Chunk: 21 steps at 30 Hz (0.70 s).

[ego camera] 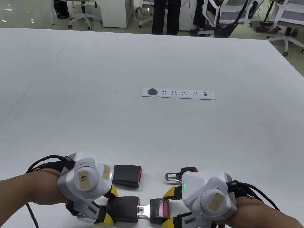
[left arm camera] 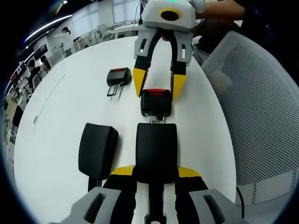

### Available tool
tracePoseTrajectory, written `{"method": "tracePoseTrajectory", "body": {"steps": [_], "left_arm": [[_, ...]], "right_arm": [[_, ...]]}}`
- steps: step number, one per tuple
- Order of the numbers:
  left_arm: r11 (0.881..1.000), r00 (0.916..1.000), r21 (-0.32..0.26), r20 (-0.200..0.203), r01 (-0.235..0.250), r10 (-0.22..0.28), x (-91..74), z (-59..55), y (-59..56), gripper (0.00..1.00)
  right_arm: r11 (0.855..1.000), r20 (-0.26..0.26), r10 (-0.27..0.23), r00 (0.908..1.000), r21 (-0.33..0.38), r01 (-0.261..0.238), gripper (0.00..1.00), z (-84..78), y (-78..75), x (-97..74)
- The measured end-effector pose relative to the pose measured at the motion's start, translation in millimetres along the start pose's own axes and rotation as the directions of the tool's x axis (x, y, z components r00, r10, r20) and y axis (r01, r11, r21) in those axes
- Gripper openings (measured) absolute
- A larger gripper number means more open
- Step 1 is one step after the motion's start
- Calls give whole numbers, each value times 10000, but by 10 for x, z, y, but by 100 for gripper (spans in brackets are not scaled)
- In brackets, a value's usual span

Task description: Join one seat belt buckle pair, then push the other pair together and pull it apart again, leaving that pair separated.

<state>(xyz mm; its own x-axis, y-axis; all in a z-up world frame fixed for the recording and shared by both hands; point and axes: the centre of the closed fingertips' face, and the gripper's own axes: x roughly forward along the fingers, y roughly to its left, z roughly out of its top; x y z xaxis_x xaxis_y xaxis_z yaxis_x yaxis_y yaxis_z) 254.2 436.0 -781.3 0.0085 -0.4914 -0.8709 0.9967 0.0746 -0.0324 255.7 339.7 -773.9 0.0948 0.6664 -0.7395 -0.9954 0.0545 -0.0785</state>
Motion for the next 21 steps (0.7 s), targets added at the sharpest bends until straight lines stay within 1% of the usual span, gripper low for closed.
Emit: {"method": "tracePoseTrajectory", "body": {"steps": [10,15,18,21], "left_arm": [[9999,10000,107,10,15,-15,-2,2,1,32],[10000,10000,62,66,-3,3,-1,14,-10,32],[10000,10000,86,16,-9,9,-10,42,-27,32],[9999,10000,100,-17,-7,7,-18,36,-20,32]], "right_arm": [[9998,-146,175,9997,-107,-177,28,26,7,10],[9999,-259,146,9996,10,-145,28,38,-3,28],[9998,-303,158,9994,91,-155,28,48,8,23],[9997,-372,176,9992,155,-171,27,60,-4,33]]}}
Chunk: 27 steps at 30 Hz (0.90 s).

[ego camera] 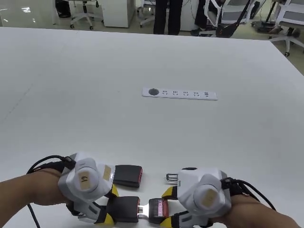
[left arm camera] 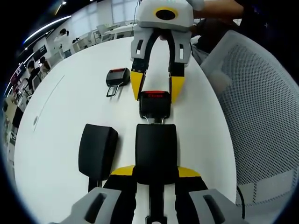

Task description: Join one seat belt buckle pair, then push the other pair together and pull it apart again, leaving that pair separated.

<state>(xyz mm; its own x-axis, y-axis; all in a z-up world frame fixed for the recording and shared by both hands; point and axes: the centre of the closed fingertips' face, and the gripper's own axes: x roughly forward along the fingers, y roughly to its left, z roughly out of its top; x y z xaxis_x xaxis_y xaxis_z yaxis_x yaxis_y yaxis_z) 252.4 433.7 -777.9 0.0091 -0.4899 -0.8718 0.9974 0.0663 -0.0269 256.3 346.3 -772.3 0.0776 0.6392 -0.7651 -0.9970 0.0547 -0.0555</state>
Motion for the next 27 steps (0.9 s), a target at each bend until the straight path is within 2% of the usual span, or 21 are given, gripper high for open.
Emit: {"method": "tracePoseTrajectory", "body": {"steps": [17,27], "left_arm": [[10000,10000,79,32,-27,27,34,-57,31,31],[9999,9999,-25,82,-99,100,39,-49,26,31]], "right_arm": [[9997,-40,-72,10000,233,73,27,43,-13,40],[9989,-37,-160,9999,446,161,27,43,-6,38]]}}
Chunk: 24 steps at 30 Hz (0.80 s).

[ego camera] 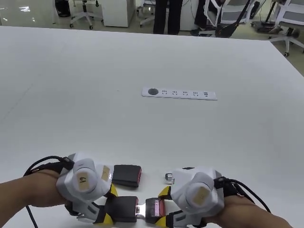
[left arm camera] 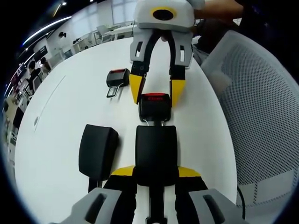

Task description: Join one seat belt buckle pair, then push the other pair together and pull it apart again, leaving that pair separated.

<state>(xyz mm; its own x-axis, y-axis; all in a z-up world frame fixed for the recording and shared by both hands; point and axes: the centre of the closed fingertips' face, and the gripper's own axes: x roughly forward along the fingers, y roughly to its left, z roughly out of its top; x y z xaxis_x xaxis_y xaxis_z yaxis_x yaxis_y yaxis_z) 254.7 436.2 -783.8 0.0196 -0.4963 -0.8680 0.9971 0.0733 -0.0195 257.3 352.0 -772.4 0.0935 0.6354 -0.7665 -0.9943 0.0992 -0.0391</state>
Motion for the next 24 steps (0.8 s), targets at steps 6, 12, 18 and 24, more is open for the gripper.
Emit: {"method": "tracePoseTrajectory", "body": {"steps": [6,12,18,24], "left_arm": [[10000,10000,-87,-12,-13,13,17,5,-13,31],[9999,10000,-91,-63,-47,47,29,14,2,32],[9999,10000,-141,-36,-29,28,38,28,9,32],[9998,9999,-178,146,-70,73,24,71,-13,33]], "right_arm": [[9997,299,-123,9995,229,116,27,99,24,96],[9998,368,-125,9992,180,118,28,66,49,142],[9998,554,-180,9983,-111,187,28,34,59,111],[9995,860,44,9963,-302,-18,27,14,78,33]]}}
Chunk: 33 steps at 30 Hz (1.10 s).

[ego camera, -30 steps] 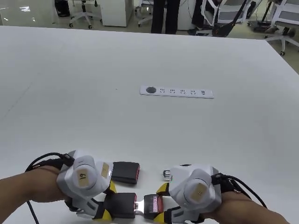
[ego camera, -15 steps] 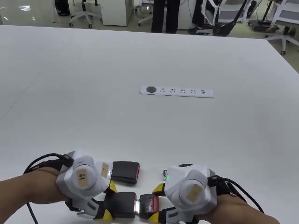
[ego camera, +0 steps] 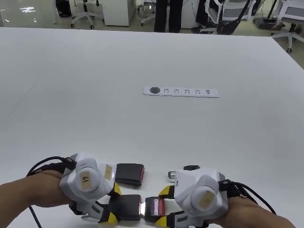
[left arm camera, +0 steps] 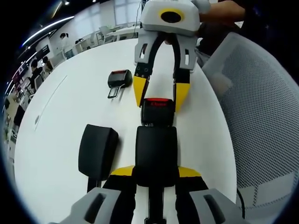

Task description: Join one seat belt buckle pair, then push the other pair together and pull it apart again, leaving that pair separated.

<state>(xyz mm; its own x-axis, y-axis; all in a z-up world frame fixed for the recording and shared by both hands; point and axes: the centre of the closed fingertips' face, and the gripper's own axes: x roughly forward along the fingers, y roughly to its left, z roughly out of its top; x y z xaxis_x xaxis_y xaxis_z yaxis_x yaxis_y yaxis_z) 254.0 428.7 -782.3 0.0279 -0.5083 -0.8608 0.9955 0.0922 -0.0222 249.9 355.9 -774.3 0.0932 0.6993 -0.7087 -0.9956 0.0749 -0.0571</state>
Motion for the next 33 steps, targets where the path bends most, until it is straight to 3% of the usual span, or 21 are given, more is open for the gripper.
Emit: {"method": "tracePoseTrajectory", "body": {"steps": [7,11,14,16,18,21,33], "left_arm": [[9993,9987,384,-514,43,-24,-3,27,20,33],[9996,9997,287,-235,-9,15,-22,6,36,33],[9998,9996,205,-289,13,-7,-9,30,15,33],[9997,9995,237,-322,27,-20,-10,16,15,33],[9997,9995,250,-323,17,-9,-17,10,11,34],[9997,9995,245,-313,-56,64,-21,7,18,35],[9981,9981,357,-334,-499,511,-121,17,56,41]], "right_arm": [[9997,-167,-48,9998,233,52,27,37,1,5],[9989,90,-2,10000,476,-2,28,4,-4,-35],[9989,68,14,10000,471,-18,29,27,-11,-20],[9996,24,-28,10000,292,27,30,24,-16,-25],[9993,-100,48,9999,-358,-51,30,7,-15,-31],[10000,-112,50,9999,13,-50,30,12,-2,-35],[10000,-386,-37,9992,-30,36,38,17,-34,-163]]}}
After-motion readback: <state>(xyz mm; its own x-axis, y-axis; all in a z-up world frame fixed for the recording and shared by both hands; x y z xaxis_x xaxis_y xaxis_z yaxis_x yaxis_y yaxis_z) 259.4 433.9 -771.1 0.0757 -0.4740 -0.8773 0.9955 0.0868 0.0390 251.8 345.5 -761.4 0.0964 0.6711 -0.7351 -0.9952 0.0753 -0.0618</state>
